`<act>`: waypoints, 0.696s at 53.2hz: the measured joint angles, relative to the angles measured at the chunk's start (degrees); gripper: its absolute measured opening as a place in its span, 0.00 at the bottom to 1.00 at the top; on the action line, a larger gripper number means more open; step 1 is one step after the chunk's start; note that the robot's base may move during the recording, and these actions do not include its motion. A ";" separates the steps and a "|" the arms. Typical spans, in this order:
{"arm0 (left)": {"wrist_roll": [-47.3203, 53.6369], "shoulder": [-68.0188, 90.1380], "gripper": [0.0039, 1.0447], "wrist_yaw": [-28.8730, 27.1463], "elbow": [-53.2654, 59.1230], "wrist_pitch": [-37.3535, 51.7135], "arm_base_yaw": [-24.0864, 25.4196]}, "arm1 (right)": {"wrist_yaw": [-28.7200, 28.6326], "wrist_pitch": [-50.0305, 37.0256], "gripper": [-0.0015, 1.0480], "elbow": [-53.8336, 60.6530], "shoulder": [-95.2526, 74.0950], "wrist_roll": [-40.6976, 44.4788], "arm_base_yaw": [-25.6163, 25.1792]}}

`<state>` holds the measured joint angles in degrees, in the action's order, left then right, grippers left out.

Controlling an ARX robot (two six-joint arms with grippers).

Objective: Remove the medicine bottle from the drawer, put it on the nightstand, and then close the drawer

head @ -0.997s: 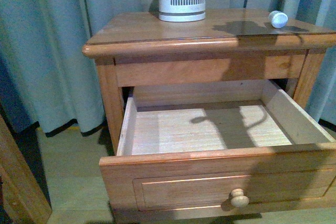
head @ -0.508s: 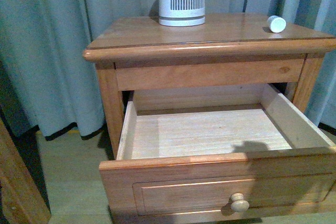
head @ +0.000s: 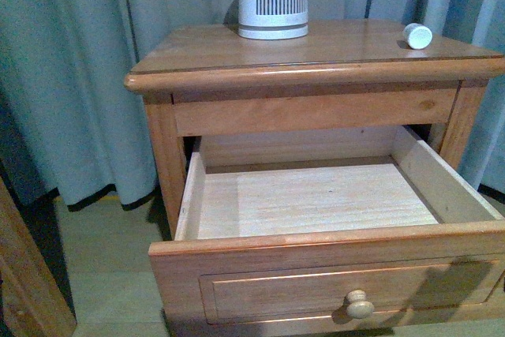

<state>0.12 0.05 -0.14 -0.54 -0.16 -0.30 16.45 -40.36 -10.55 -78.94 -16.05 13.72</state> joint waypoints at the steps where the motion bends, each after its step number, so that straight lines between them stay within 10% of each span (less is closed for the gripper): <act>1: 0.00 0.00 0.94 0.00 0.00 0.00 0.00 | -0.02 -2.82 0.93 -0.55 -3.17 0.33 -0.11; 12: 0.00 0.00 0.94 0.02 -0.02 0.00 0.00 | -4.00 -13.70 0.93 -9.29 -19.67 2.21 -2.01; 37: 0.00 0.00 0.94 0.02 0.00 0.00 0.00 | -6.69 -4.20 0.93 -50.77 -48.68 3.43 -7.41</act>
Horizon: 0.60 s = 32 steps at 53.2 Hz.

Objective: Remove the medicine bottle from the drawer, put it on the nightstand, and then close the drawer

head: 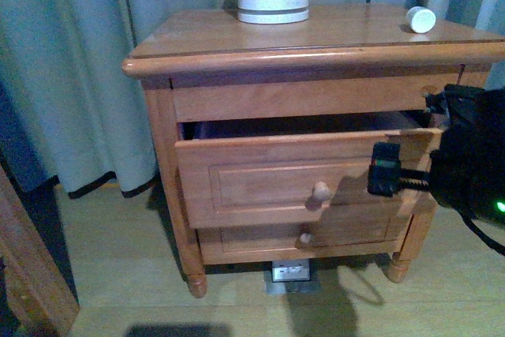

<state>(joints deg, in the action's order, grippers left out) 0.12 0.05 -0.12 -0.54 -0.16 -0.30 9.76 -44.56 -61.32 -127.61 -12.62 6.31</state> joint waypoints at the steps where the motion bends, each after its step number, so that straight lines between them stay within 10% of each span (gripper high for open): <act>1: 0.00 0.00 0.94 -0.02 0.00 0.00 0.00 | 0.04 0.37 0.93 -1.55 -0.72 0.13 0.00; 32: 0.00 0.00 0.94 0.00 -0.02 0.00 0.00 | 1.25 3.08 0.93 10.60 13.79 -0.28 0.76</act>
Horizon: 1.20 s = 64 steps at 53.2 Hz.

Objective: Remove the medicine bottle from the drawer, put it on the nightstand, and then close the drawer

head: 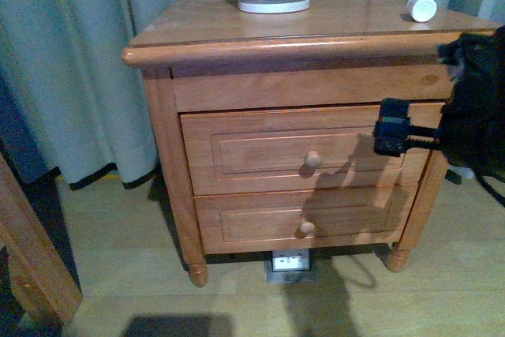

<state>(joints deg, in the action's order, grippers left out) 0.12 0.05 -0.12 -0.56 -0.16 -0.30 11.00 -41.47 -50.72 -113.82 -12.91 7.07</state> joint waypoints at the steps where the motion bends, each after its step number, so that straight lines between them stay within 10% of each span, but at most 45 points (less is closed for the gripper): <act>1: 0.00 0.00 0.94 0.00 0.00 0.00 0.00 | 0.50 0.26 0.93 1.99 2.47 -0.11 0.13; 34: 0.00 0.00 0.94 -0.02 0.00 0.00 0.00 | 22.93 24.72 0.93 43.12 82.16 9.42 5.22; 47: 0.00 0.00 0.94 0.00 0.02 0.00 0.00 | 23.34 43.06 0.93 46.99 105.00 12.87 7.96; 61: 0.00 0.00 0.94 0.00 0.02 0.00 0.00 | 22.64 44.15 0.93 47.67 107.25 13.27 7.61; 64: 0.00 0.00 0.94 0.00 0.02 0.00 0.00 | 9.38 42.23 0.85 49.33 110.27 13.09 2.12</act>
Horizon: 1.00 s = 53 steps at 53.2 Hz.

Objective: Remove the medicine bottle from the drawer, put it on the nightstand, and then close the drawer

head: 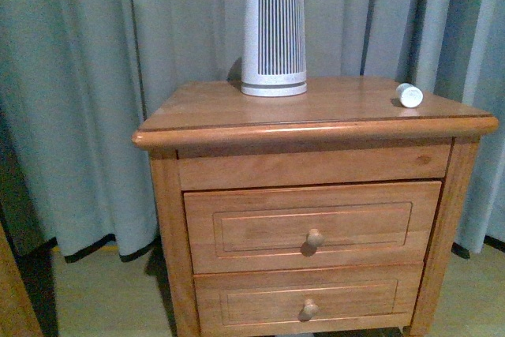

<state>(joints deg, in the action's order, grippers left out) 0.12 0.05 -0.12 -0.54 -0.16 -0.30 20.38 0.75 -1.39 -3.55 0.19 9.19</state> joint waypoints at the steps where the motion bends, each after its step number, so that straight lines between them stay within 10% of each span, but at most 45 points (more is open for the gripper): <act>1: 0.00 0.00 0.94 0.00 0.00 0.00 0.00 | -2.36 -0.07 0.84 0.33 0.57 0.00 -1.18; 9: 0.00 0.00 0.94 0.02 -0.02 0.00 0.00 | -19.82 -0.61 0.59 0.57 3.15 -0.15 -8.63; 27: 0.00 0.00 0.94 0.00 -0.02 0.00 0.00 | -20.22 -0.61 0.02 0.57 3.19 -0.13 -8.94; 45: 0.00 0.00 0.94 0.00 -0.02 0.00 0.00 | -20.22 -0.61 0.04 0.57 3.21 -0.13 -8.96; 53: 0.00 0.00 0.94 0.00 0.00 0.00 0.00 | -20.22 -0.61 0.28 0.57 3.21 -0.15 -8.96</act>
<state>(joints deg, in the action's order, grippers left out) 0.12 0.05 -0.12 -0.54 -0.16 -0.30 0.16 0.14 -0.82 -0.34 0.03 0.23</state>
